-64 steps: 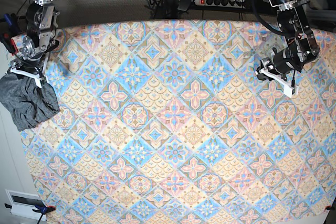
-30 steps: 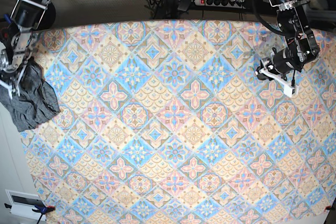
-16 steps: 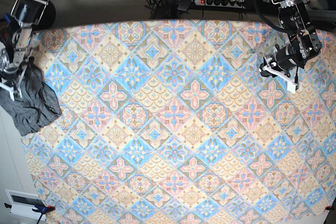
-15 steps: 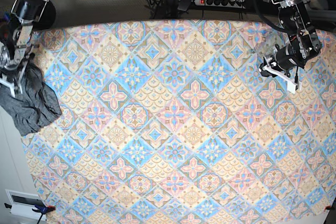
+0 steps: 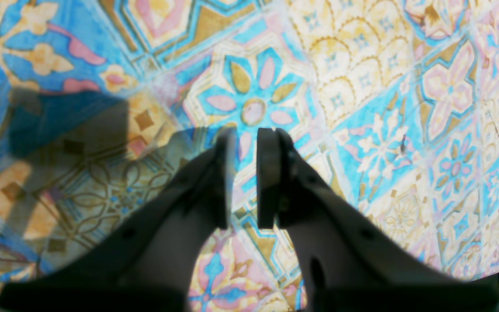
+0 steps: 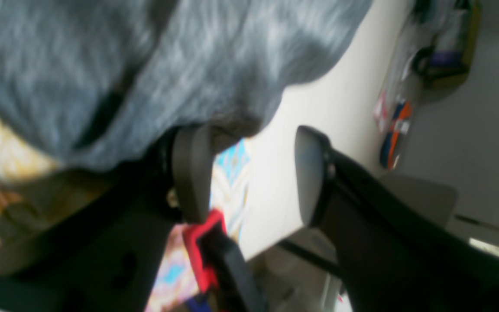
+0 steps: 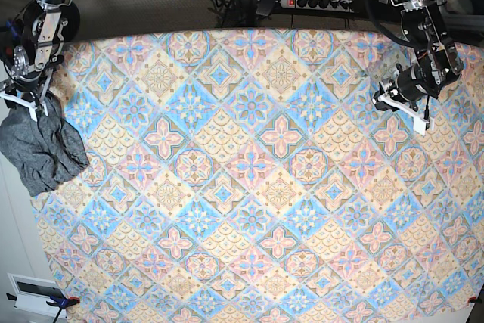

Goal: Layout the t-shirt on the table in an organized manner, then fold the t-shirt properly

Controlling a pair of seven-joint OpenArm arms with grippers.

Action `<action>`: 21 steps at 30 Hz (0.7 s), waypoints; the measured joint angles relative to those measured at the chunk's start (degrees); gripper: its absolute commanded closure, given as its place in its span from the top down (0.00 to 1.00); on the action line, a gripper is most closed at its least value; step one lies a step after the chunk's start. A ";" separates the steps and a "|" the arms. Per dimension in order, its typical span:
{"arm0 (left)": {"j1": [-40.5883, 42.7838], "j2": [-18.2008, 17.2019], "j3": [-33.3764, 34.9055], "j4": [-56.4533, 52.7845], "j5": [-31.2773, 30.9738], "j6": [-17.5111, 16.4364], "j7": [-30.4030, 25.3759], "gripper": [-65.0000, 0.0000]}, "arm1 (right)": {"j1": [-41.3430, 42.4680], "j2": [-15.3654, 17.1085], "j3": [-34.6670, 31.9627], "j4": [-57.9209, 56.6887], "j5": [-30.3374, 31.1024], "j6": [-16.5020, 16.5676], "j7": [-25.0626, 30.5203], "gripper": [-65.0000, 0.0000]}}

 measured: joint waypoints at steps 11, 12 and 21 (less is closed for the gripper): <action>0.00 0.00 0.00 0.00 -0.04 -0.02 -0.02 0.14 | -2.05 -1.03 -9.68 6.86 0.00 -0.20 0.00 0.44; 0.00 0.00 0.00 0.00 -0.04 -0.02 0.00 0.14 | -2.67 -1.44 -9.90 7.50 -0.04 -0.22 -0.04 0.44; -0.02 0.00 0.00 0.00 -0.04 -0.02 0.00 0.14 | -4.87 -2.89 -9.79 10.05 0.02 -0.13 -0.20 0.44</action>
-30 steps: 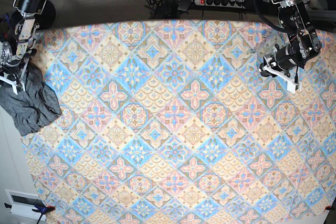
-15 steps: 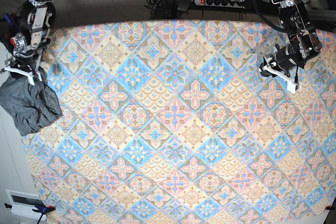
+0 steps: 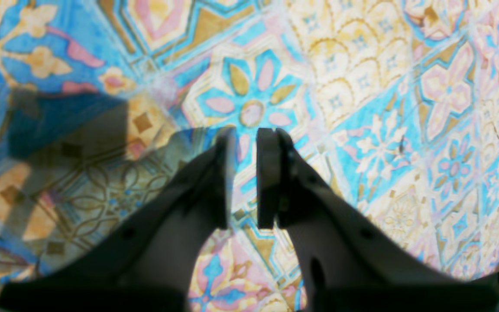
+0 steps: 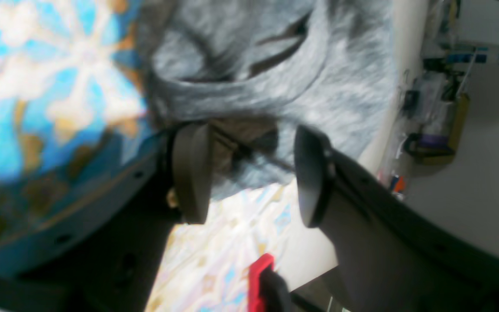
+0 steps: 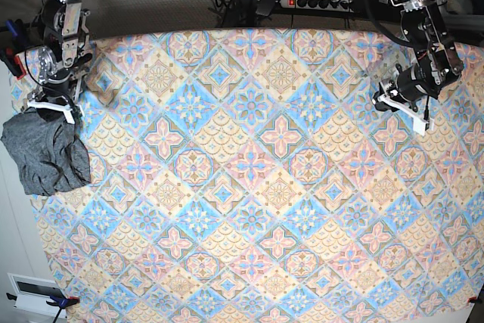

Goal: Layout the t-shirt on the table in an organized manner, then fold the t-shirt properly

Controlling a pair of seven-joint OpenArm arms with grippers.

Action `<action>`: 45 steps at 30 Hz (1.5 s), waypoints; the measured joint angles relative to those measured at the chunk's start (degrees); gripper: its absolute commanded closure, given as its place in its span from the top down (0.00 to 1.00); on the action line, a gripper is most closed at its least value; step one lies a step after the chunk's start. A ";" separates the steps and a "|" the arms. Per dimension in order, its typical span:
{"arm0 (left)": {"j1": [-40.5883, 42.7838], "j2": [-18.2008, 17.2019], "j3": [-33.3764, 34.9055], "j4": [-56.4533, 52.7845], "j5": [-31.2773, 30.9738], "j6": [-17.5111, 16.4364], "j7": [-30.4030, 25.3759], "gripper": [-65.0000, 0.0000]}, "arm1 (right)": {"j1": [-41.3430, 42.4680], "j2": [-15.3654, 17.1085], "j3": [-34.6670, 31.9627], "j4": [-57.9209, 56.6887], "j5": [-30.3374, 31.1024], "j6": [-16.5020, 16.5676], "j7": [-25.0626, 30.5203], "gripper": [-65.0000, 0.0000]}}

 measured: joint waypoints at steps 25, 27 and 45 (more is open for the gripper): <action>-0.33 0.02 0.00 0.00 0.00 -0.04 0.17 0.14 | 14.99 -0.09 12.52 6.45 15.93 0.15 1.14 0.45; -0.31 -0.02 0.00 0.00 0.00 -0.04 0.11 0.14 | 17.55 0.07 12.63 2.12 15.63 0.17 0.87 0.45; 0.79 0.02 -0.04 0.00 0.00 -0.02 0.20 0.14 | 39.65 -0.33 13.09 -32.37 15.30 -0.04 7.21 0.45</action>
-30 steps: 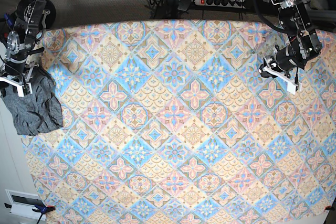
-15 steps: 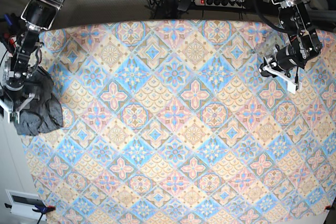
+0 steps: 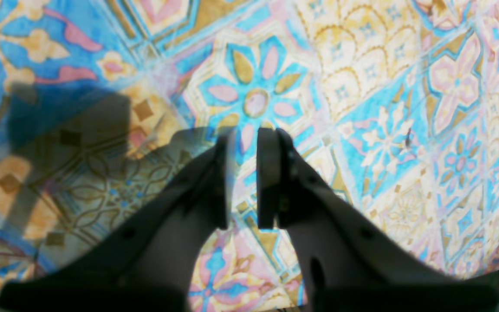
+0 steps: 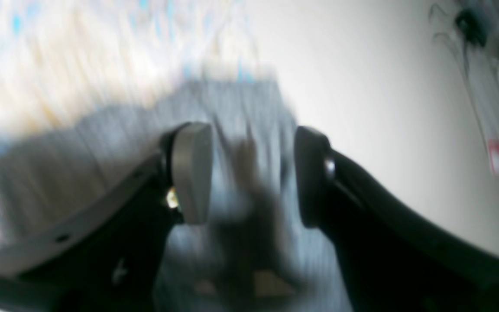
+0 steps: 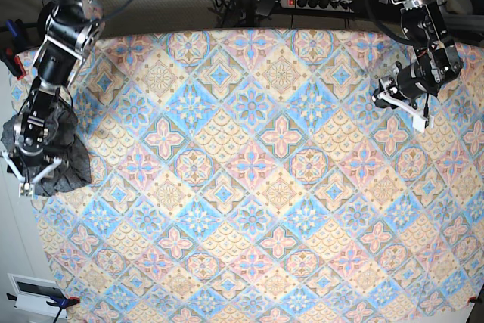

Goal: Layout the t-shirt on the table in an organized manner, then fold the t-shirt properly
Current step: 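Press down on the grey shirt bundle with the right gripper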

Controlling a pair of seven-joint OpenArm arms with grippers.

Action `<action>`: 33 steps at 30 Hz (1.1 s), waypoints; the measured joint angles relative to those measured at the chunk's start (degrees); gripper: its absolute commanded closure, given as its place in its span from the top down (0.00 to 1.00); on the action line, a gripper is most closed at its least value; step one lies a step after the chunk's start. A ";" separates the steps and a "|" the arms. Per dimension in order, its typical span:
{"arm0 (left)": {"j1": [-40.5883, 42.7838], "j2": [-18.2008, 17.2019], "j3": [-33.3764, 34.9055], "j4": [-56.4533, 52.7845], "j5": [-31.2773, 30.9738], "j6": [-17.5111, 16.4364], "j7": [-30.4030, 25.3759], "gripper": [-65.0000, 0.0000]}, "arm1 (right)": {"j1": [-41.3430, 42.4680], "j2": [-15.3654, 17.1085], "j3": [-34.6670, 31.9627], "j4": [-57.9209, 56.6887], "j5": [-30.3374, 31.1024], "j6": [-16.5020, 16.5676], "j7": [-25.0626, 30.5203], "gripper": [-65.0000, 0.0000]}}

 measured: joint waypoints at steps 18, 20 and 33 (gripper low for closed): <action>0.02 0.02 0.00 0.00 -0.02 0.00 -0.04 0.14 | 10.12 1.60 4.02 -18.34 14.29 -0.94 3.93 0.45; 0.00 0.00 0.00 0.00 -0.02 0.02 -0.04 0.14 | 9.25 3.32 3.78 -19.85 14.91 -0.17 2.99 0.45; -0.02 0.00 0.00 0.00 0.00 0.02 -0.02 0.14 | 10.23 5.16 3.67 -20.24 15.37 -0.20 4.20 0.45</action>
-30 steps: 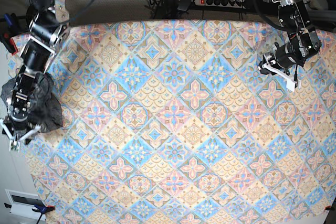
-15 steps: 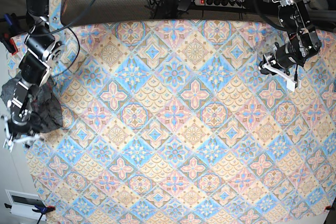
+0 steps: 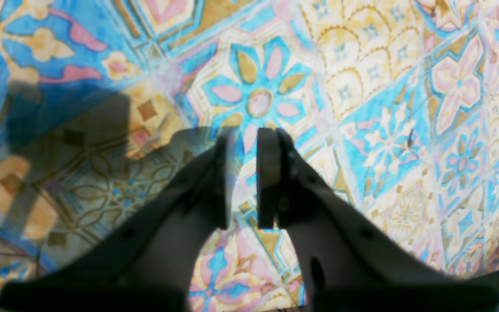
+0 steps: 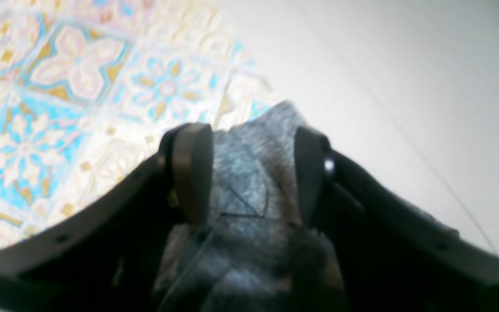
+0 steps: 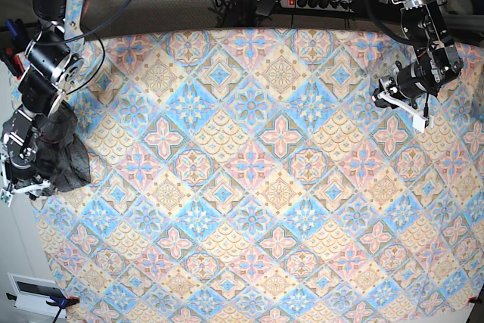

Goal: Layout the t-shirt on the table in an organized manner, then fold the t-shirt properly
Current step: 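Press down on the grey shirt bundle with the right gripper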

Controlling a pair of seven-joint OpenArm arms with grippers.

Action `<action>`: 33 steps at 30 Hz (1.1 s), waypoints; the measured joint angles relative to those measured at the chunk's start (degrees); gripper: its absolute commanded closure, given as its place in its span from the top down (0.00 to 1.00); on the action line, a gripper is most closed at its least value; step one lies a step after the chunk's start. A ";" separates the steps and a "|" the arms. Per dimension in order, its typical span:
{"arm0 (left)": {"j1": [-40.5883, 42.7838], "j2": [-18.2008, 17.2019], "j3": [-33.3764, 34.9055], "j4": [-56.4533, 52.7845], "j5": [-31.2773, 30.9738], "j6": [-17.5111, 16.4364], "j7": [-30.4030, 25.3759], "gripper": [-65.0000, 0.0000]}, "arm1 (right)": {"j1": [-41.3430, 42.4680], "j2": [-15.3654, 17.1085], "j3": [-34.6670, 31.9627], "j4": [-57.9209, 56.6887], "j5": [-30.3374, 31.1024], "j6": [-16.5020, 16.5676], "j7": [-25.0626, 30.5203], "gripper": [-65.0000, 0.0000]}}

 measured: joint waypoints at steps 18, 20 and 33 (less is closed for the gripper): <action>0.83 0.00 0.00 0.00 -0.09 0.00 0.00 0.14 | -5.40 0.63 0.00 -2.54 0.20 -0.48 1.49 0.45; 0.85 0.00 0.00 0.00 0.00 0.00 0.04 0.14 | -5.64 0.46 0.00 -4.35 0.20 -0.46 1.84 0.45; 0.83 0.00 0.00 0.00 -0.02 0.00 0.00 0.14 | -9.97 -0.37 0.02 -2.01 1.46 -0.22 1.92 0.44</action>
